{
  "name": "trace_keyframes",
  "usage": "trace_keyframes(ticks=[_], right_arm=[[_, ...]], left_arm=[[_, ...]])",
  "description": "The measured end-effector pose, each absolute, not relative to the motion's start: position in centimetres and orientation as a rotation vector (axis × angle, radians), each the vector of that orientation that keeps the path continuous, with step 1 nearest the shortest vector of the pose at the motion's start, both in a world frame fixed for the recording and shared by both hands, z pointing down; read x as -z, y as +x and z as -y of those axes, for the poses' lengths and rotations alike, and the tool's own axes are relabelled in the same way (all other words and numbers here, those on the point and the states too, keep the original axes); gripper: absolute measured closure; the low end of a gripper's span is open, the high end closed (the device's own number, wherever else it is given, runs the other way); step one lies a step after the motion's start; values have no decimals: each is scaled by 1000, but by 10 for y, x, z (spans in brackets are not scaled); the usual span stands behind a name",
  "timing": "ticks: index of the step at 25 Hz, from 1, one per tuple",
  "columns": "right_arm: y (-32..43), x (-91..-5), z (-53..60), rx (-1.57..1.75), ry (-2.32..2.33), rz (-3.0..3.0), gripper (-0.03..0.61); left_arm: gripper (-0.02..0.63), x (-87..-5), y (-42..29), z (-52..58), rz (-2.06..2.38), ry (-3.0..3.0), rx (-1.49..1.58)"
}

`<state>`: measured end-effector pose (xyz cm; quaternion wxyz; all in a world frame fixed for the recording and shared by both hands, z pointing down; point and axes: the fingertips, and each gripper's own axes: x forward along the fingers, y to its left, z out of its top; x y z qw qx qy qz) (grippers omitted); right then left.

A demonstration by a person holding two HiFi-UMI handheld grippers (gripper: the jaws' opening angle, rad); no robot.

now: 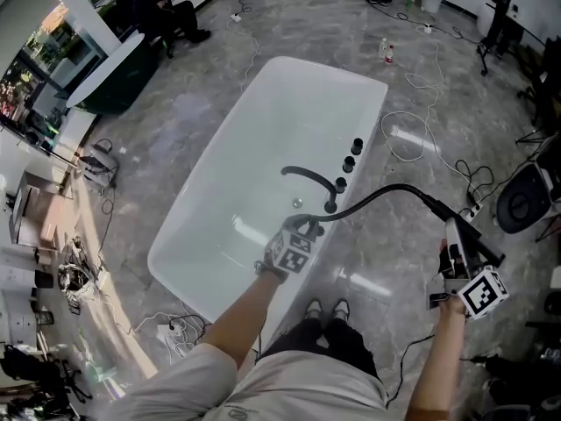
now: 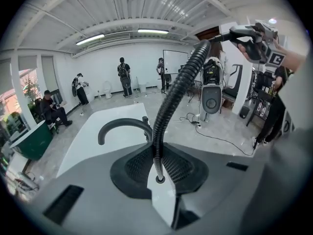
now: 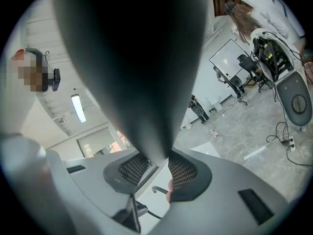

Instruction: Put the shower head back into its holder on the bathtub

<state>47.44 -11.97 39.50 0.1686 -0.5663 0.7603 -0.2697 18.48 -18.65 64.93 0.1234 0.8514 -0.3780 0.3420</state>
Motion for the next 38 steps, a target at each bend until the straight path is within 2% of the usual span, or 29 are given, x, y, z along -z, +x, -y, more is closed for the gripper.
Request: trace_keyframes(ticks=[27,35,38], right_arm=[[400,-473,175,795,-1372,-2433,437],[362,-482,191,791,-1252,-2513,436],[359,-487,195,791,-1247,-2524,437]], left_arm=[[554,-864,206,198,1079,2278,-1067],[552,-896,200,188,1060,2223,-1072],[518,-892,203,183,1028,2247,-1053]])
